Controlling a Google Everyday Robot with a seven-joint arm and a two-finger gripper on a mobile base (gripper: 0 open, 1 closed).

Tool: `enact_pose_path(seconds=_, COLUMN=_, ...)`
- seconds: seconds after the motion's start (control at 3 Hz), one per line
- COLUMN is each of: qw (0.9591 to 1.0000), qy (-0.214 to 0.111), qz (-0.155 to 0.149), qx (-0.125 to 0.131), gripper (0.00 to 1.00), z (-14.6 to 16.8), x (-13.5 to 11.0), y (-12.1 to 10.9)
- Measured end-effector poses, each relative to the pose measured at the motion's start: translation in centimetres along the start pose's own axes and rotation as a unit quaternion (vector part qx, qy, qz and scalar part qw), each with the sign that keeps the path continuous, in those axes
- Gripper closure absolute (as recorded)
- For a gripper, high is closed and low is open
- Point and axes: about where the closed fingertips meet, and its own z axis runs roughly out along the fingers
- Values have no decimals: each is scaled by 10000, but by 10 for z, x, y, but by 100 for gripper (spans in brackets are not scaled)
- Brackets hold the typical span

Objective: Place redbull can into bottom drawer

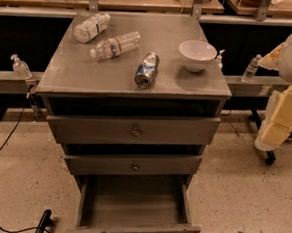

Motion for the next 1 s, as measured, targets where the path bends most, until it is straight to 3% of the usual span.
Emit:
enact_pose_path(seconds=0.33, qw=10000, qy=0, qz=0, qx=0, gripper=0, z=0, x=0, y=0)
enact_pose_path(seconds=0.67, qw=9997, qy=-65, qz=-249, qx=-58, gripper=0, z=4, x=-6, y=-1)
enact_pose_path(seconds=1.0, qw=9833, qy=-710, qz=-1557, qx=-618, gripper=0, z=46, x=-72, y=-1)
